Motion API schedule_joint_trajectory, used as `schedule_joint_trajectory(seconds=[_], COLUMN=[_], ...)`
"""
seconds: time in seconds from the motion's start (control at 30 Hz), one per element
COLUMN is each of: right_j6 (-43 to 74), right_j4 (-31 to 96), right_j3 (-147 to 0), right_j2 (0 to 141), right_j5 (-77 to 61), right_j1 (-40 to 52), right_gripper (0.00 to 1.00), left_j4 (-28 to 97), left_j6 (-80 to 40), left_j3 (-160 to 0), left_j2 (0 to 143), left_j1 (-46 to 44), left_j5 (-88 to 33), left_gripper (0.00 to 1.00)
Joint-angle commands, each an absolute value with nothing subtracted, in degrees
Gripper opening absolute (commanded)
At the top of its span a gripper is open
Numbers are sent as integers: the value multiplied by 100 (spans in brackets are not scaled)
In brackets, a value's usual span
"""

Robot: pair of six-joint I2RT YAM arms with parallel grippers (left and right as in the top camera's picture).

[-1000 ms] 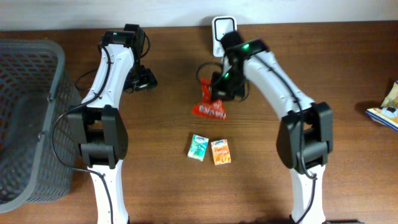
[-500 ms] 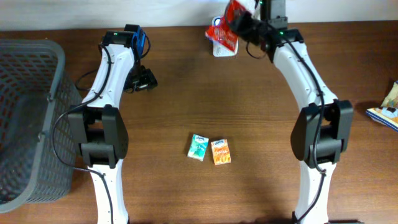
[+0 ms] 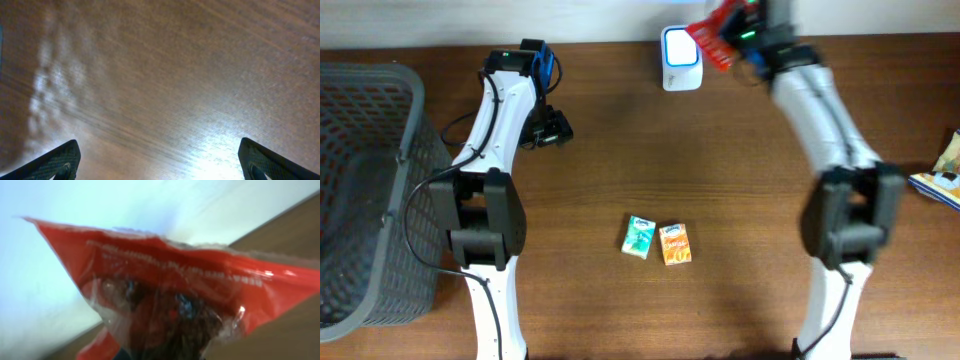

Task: Scan the item barcode
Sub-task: 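Carry red bag to right table edge and release, then grasp orange Kleenex tissue pack with right gripper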

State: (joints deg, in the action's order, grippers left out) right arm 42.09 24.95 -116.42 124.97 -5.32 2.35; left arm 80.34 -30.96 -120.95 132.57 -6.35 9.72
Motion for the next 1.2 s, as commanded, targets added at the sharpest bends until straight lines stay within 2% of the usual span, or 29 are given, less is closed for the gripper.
schedule_joint_trajectory(seconds=[0.0, 0.13, 0.23, 0.33, 0.37, 0.4, 0.43, 0.5, 0.53, 0.63, 0.67, 0.73, 0.77, 0.83, 0.9, 1.0, 1.07, 1.13, 1.17], right_j6=[4230, 4228, 4069, 3441, 3430, 3426, 3400, 3050, 3015, 2718, 2720, 2720, 2718, 2331, 1074, -454, -449, -403, -401], right_j4=[3450, 5599, 6180, 6180, 6180, 6184, 6230, 6377, 6431, 6479, 6547, 6648, 6742, 7192, 7800, 8818, 8790, 8176, 7599], right_j3=[-11778, -11754, -11754, -11751, -11743, -11738, -11740, -11745, -11747, -11821, -11821, -11992, -12097, -12125, -12125, -11504, -10731, -9657, -8917], right_j2=[11502, 11524, 11802, 12300, 12422, 12505, 12510, 12451, 12348, 12110, 12079, 11721, 11502, 10853, 10149, 10335, 10497, 10656, 10663], right_j5=[-349, 867, 1103, 1135, 1140, 1146, 1212, 1581, 1730, 1691, 1293, -1653, -2187, -2338, -2340, -2248, -1986, -2060, -2318], right_j1=[-1031, -2965, -3848, -4108, -4132, -4145, -4143, -4165, -4198, -4213, -4206, -4195, -4119, -3747, -2556, -526, 189, 832, 1168], right_gripper=[4, 4, 4, 6, 19, 60, 74, 94, 96, 95, 96, 99, 99, 98, 99, 99, 99, 99, 80], left_j4=[8023, 8023, 8023, 8023, 8023, 8023, 8023, 8023, 8023, 8023, 8023, 8023, 8023, 8023, 8023, 8023, 8023, 8023, 8023], left_j6=[-3144, -3144, -3144, -3144, -3144, -3144, -3144, -3144, -3144, -3144, -3144, -3144, -3144, -3144, -3144, -3144, -3144, -3146, -3144], left_j3=[-12084, -12084, -12084, -12084, -12084, -12084, -12084, -12084, -12084, -12084, -12084, -12084, -12084, -12084, -12084, -12084, -12084, -12084, -12084], left_j2=[13288, 13288, 13288, 13288, 13288, 13288, 13288, 13288, 13288, 13288, 13288, 13288, 13288, 13288, 13288, 13288, 13288, 13288, 13288], left_j1=[-622, -622, -622, -622, -622, -622, -622, -622, -622, -622, -622, -622, -622, -622, -622, -622, -622, -622, -622], left_j5=[1035, 1035, 1035, 1035, 1035, 1035, 1035, 1035, 1035, 1035, 1035, 1035, 1035, 1035, 1035, 1035, 1035, 1035, 1035], left_gripper=[99, 99, 99, 99, 99, 99, 99, 99, 99, 99, 99, 99, 99, 99, 99, 99, 99, 99, 99])
